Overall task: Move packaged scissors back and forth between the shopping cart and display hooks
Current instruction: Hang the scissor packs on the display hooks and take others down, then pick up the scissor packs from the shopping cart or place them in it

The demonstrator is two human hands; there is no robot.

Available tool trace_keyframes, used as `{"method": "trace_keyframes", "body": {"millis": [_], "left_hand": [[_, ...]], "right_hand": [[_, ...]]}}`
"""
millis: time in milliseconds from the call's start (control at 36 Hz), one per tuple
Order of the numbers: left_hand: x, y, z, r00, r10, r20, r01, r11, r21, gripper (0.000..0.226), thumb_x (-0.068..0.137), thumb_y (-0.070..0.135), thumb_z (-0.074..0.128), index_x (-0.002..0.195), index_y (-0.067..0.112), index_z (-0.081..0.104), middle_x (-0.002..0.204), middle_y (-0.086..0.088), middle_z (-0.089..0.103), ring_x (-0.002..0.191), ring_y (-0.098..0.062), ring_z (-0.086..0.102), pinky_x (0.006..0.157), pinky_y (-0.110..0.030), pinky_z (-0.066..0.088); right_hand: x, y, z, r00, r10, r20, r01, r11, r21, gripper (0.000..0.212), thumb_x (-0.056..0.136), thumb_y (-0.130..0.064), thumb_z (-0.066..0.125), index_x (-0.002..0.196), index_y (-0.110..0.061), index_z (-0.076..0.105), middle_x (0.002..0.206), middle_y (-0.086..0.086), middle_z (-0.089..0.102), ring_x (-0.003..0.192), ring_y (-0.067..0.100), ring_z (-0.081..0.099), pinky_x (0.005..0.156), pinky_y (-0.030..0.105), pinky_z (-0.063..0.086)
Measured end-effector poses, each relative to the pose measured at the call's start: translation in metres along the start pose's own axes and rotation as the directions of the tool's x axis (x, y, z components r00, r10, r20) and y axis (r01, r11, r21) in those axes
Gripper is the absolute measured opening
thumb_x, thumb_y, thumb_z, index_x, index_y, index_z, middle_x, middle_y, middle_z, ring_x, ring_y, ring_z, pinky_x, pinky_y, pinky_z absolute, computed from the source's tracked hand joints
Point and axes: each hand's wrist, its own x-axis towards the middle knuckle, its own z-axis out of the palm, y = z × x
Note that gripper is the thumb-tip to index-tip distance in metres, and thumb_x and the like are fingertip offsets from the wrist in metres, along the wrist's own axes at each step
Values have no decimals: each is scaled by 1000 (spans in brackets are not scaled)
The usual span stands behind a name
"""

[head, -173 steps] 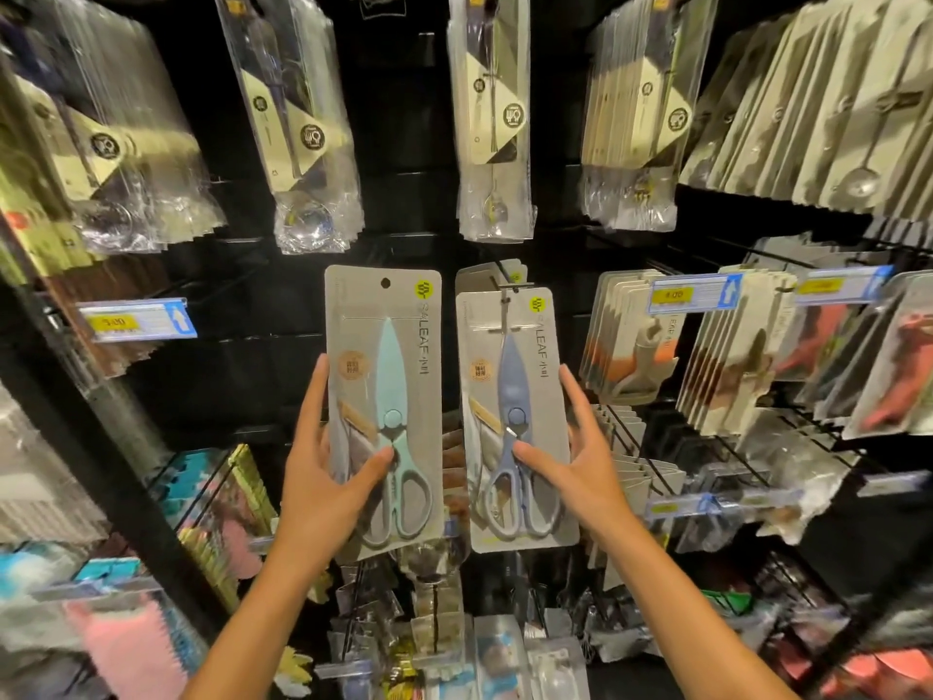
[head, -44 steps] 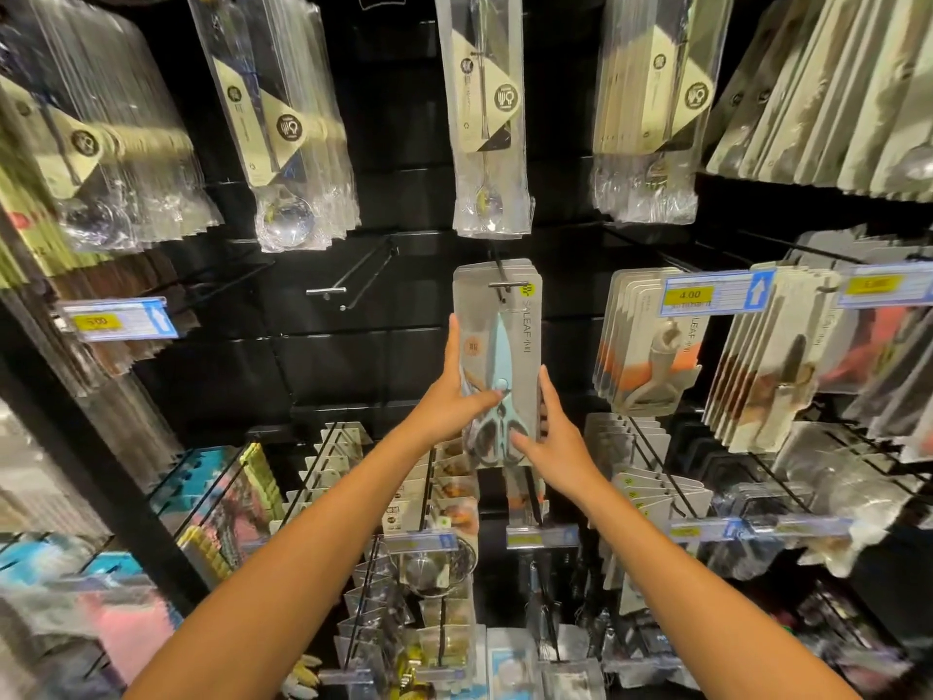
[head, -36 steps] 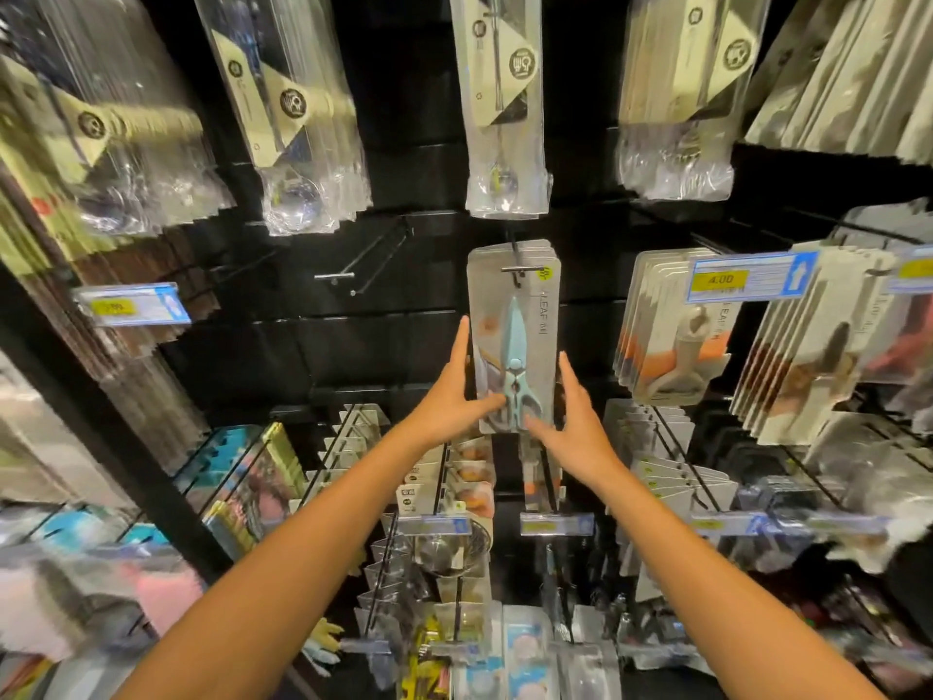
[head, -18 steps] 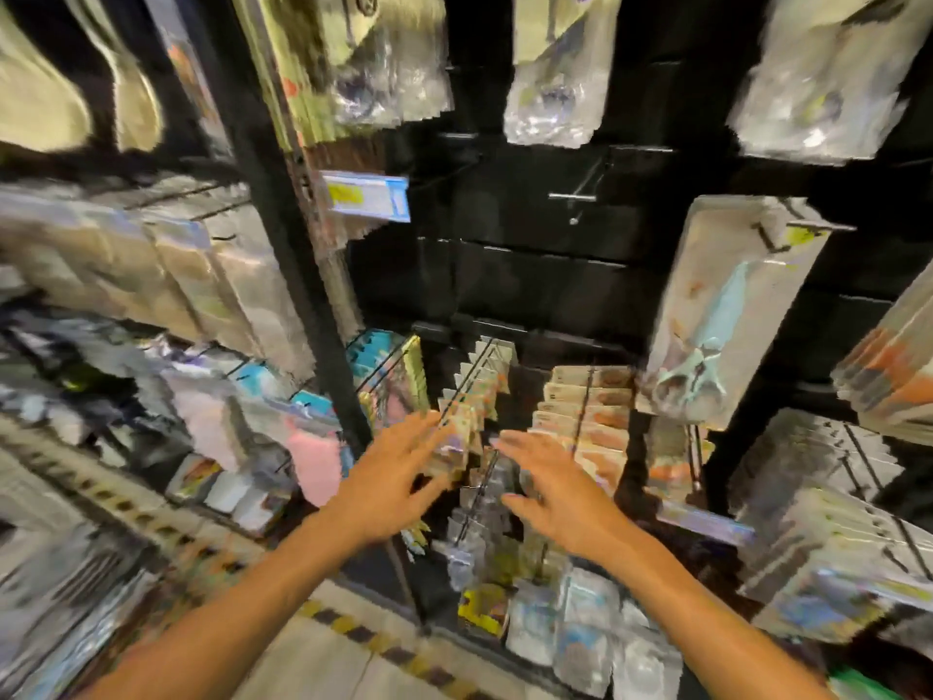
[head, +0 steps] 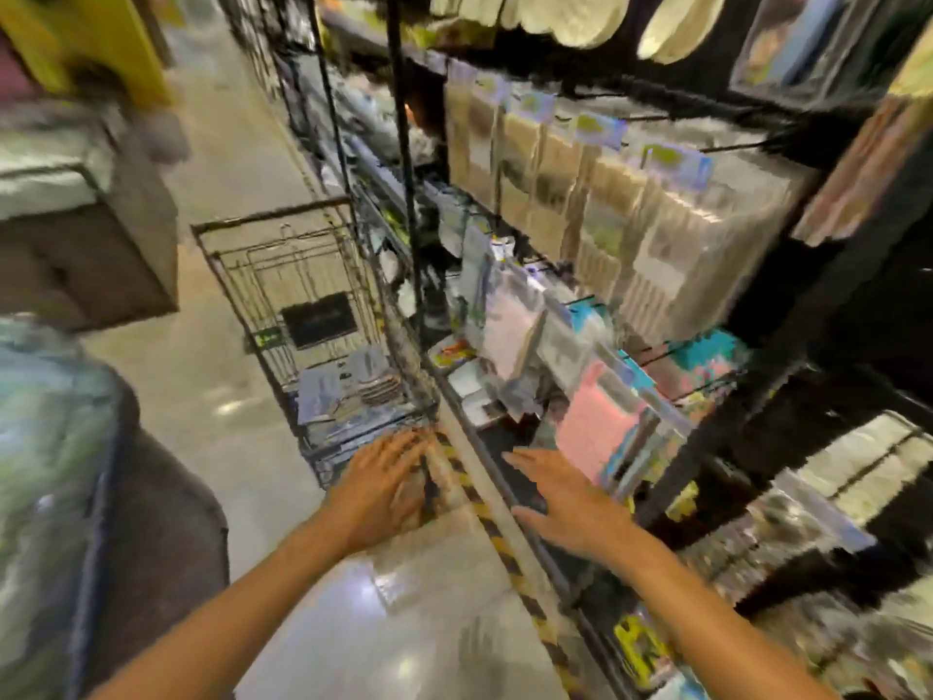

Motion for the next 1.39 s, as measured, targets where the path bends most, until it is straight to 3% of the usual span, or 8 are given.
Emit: {"method": "trace_keyframes", "body": {"millis": [111,250,694,889,1028,1167,1250,1389], "left_hand": [[-33,-57,-5,989,-144,32,144,989,16,68,86,54,46,144,17,50,140,-16,60,121,-44,62,96,-58,54],[-56,-111,-5,960,-278,31,277,960,47,74,97,66,28,148,17,49,148,-13,54,133,-44,53,104,-56,46],[38,-209,3,855,-490,172,497,868,1,99,75,71,-4,162,27,12,170,-1,11,157,-29,5,127,-45,6],[116,-254,20,822,-506,264,499,861,96,66,90,54,37,141,19,59,147,-12,56,135,-38,53,117,-48,23],[161,-273,29,755,-576,313,613,790,-28,75,94,52,32,161,20,21,169,-9,8,156,-37,6,126,-50,1],[179,-296,49,743,-566,358,622,781,-57,70,89,53,34,147,16,53,152,-14,50,144,-42,40,115,-57,32],[186,-312,55,737,-578,351,644,758,-104,72,95,51,31,159,19,28,167,-10,20,156,-37,13,125,-49,4],[199,-334,73,690,-578,435,675,731,-99,70,104,50,36,162,22,11,170,-6,5,157,-32,-3,127,-47,-2]], "right_hand": [[63,-28,30,997,-57,56,57,998,12,69,96,-40,63,156,-28,31,162,-5,30,151,18,25,121,31,27],[119,-56,53,987,-86,138,84,996,20,67,99,-39,62,156,-26,30,161,-4,31,150,17,25,118,29,27],[335,-42,45,919,-168,358,182,983,-7,66,99,-36,61,157,-24,31,161,0,34,150,19,27,120,32,25],[448,-19,44,877,-177,446,208,978,-22,64,97,-36,64,154,-23,37,155,2,43,146,23,35,116,32,29],[506,-12,49,810,-125,572,180,983,-39,60,100,-32,61,153,-17,38,155,7,42,144,26,37,112,27,29],[540,-14,68,788,-93,608,139,990,-28,65,99,-27,62,156,-16,32,158,7,38,143,23,39,102,12,26],[554,-22,75,752,-89,653,134,991,-19,67,99,-25,63,157,-16,31,158,8,38,142,25,40,113,30,31],[570,-19,92,783,-31,621,48,999,-11,65,95,-36,67,153,-22,39,152,2,48,139,23,46,110,31,37]]}}
